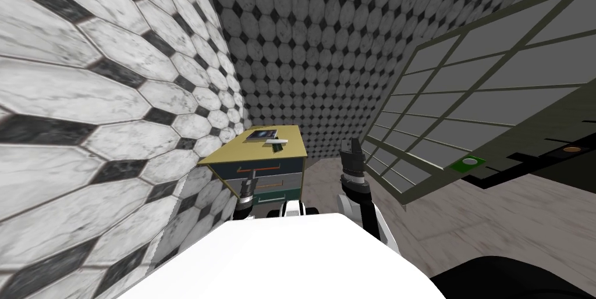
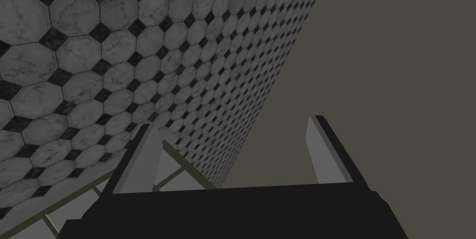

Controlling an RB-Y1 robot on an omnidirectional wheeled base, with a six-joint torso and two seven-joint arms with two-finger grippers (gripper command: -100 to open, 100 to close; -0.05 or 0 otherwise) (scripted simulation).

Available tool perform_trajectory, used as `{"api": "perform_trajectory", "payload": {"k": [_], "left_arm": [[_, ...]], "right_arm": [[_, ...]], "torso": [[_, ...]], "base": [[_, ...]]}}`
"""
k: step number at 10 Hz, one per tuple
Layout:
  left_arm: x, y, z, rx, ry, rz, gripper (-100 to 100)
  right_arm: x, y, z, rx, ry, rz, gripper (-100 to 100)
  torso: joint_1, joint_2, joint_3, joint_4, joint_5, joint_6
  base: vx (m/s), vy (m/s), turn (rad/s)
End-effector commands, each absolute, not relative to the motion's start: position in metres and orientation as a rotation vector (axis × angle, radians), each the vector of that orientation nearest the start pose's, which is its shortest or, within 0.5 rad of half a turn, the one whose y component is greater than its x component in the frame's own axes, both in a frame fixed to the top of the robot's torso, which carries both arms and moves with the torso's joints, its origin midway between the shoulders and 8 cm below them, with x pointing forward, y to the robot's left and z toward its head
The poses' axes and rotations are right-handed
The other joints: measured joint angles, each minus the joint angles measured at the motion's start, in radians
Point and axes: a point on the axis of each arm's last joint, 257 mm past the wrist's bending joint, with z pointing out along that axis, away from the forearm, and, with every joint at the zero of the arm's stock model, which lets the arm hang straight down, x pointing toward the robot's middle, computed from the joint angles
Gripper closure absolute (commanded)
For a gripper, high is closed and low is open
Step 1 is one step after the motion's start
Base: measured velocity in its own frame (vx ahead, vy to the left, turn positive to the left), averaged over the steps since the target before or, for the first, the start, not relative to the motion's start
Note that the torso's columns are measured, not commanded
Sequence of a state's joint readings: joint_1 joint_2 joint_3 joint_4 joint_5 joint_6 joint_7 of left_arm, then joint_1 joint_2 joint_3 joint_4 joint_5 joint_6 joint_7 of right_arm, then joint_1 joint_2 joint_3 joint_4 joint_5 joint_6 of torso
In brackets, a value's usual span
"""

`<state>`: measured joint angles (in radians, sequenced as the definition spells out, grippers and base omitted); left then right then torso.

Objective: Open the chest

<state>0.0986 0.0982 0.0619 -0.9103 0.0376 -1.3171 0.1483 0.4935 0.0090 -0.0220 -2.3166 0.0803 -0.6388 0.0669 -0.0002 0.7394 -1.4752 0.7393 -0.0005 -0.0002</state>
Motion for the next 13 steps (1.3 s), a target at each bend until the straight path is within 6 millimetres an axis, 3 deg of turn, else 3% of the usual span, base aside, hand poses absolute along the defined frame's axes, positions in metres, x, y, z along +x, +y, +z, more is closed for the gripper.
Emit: {"api": "perform_trajectory", "payload": {"k": [1,2,3,6,8,11,13], "left_arm": [[0.361,0.295,-0.261,-0.82,0.725,-1.419,100],[0.366,0.297,-0.256,-0.816,0.724,-1.42,100],[0.349,0.301,-0.257,-0.824,0.707,-1.401,100],[0.333,0.306,-0.257,-0.835,0.693,-1.38,100],[0.309,0.313,-0.249,-0.835,0.651,-1.35,100],[0.285,0.32,-0.254,-0.86,0.651,-1.311,100],[0.261,0.326,-0.244,-0.856,0.611,-1.276,100]], "right_arm": [[0.311,-0.267,0.066,0.441,0.541,1.208,0],[0.311,-0.267,0.066,0.441,0.541,1.208,0],[0.311,-0.267,0.066,0.441,0.541,1.208,0],[0.311,-0.267,0.066,0.44,0.541,1.208,0],[0.311,-0.267,0.066,0.44,0.541,1.208,0],[0.311,-0.267,0.066,0.44,0.541,1.208,0],[0.311,-0.267,0.066,0.44,0.541,1.208,0]], "torso": [[0.001,-0.001,0.0,-0.002,0.001,0.0],[0.001,-0.002,-0.001,-0.003,0.002,0.0],[0.001,-0.002,-0.001,-0.002,0.002,0.001],[-0.002,-0.002,-0.001,-0.002,0.001,0.003],[-0.003,-0.003,-0.001,-0.003,0.002,0.003],[-0.004,-0.002,-0.002,-0.001,-0.001,0.003],[-0.005,-0.001,-0.001,-0.001,0.0,0.004]], "base": [[0.037,0.01,-0.013],[0.011,0.001,0.001],[0.004,0.007,-0.205],[-0.004,0.014,-0.113],[-0.005,0.016,-0.228],[-0.003,0.006,-0.115],[-0.004,0.013,-0.229]]}}
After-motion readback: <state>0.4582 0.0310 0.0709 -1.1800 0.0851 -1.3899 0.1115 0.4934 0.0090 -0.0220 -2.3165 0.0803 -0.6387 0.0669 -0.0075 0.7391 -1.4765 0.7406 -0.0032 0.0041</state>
